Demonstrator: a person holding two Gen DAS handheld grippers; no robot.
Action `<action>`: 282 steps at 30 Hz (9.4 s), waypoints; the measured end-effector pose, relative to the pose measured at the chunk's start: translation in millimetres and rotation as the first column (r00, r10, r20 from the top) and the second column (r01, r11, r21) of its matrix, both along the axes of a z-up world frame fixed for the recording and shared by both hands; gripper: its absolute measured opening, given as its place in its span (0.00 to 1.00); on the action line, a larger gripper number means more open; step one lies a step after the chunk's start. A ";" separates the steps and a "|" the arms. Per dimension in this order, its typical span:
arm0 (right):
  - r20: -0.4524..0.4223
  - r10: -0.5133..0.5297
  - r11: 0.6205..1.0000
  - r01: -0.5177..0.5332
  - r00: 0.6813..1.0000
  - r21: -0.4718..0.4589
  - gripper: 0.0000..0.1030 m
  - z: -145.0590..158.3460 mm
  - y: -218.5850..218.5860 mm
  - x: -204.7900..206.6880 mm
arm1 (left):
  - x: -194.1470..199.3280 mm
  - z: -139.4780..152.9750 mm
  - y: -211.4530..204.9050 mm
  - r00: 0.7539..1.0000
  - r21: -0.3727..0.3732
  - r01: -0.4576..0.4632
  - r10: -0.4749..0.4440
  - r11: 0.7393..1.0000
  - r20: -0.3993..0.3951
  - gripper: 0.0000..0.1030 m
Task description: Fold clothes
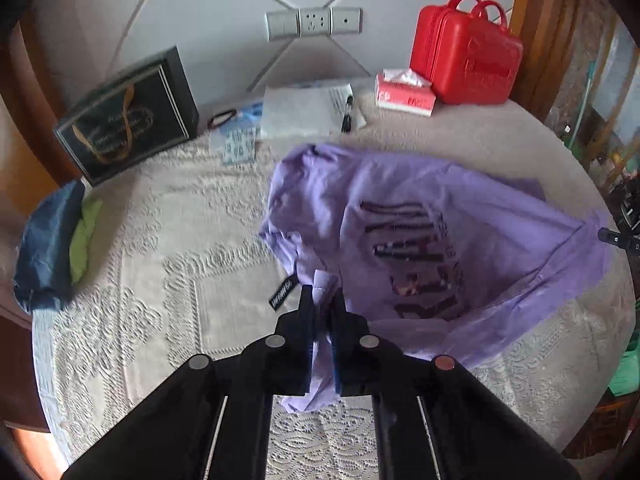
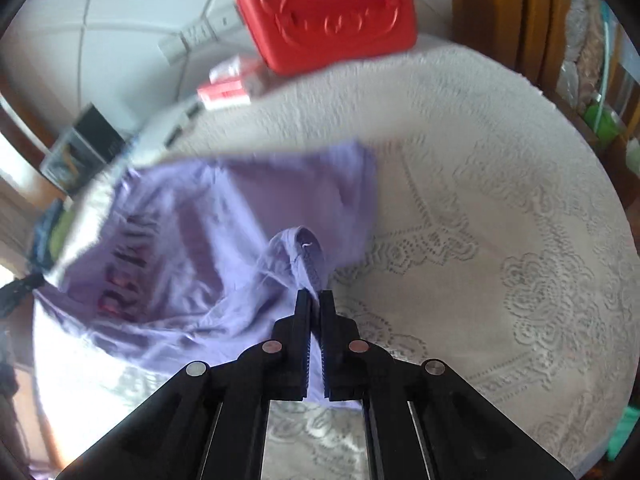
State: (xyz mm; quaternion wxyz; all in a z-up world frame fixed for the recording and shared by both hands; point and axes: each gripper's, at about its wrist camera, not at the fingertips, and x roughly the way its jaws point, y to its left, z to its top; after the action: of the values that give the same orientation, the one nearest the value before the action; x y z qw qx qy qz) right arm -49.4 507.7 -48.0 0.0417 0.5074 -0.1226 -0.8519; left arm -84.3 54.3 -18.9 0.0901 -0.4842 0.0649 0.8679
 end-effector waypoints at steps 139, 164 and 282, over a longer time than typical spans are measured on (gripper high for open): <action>0.223 0.057 0.931 -0.133 0.973 0.341 0.05 -40.1 -23.4 -81.3 | -62.9 -111.2 -35.9 0.958 -0.036 -0.241 0.244 0.970 0.152 0.10; 0.143 -0.101 0.994 0.107 0.985 -0.035 0.22 -34.1 17.9 -34.3 | -12.5 -110.1 -24.7 0.901 0.158 -0.329 0.259 0.931 0.347 0.60; 0.029 0.987 0.150 -0.979 0.155 0.135 0.30 -87.0 66.9 -144.9 | 105.8 -121.6 406.5 0.554 0.033 -0.823 0.787 0.567 0.273 0.60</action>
State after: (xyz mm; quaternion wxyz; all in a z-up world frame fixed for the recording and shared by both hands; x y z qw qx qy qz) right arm -194.3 574.6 -135.0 0.5576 0.4386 0.2895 -0.6425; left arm 21.6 460.8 -140.6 -0.2732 -0.5472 -0.2436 0.7528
